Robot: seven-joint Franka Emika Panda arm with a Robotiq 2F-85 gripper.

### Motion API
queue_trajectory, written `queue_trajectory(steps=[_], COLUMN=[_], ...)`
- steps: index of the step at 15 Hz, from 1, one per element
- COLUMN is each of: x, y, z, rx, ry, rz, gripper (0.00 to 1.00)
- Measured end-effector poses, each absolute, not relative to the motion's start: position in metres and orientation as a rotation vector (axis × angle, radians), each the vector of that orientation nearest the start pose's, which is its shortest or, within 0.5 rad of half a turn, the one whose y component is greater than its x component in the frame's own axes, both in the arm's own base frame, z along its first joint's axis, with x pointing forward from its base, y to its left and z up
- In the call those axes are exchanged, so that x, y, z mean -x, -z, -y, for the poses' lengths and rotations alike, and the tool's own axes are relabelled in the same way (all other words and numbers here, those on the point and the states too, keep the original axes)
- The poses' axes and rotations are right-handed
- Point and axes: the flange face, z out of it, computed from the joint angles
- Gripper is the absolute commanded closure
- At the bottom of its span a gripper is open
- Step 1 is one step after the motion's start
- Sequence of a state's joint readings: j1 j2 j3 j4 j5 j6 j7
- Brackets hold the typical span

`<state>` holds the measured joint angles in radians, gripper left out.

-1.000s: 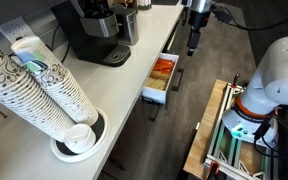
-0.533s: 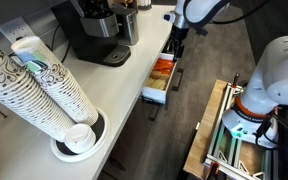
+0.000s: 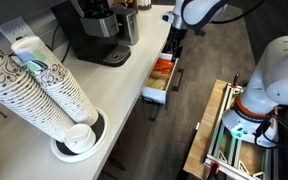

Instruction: Remove one orange packet from the drawer

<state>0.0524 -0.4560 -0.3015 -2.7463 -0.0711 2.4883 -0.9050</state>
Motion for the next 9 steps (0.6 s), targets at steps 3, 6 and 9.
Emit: queue_trajectory(steps=[3, 6, 9], x=[-0.3759, -0.3762, -0.3777], y=[-0.3672, -0.3671, -0.3611], z=[0.0882, 0.0879, 0.0928], rx=[2.948, 2.950, 2.951], ry=[0.314, 0.314, 0.322], rz=[1.120, 1.122, 1.106], gripper=[0.00, 0.00, 0.00])
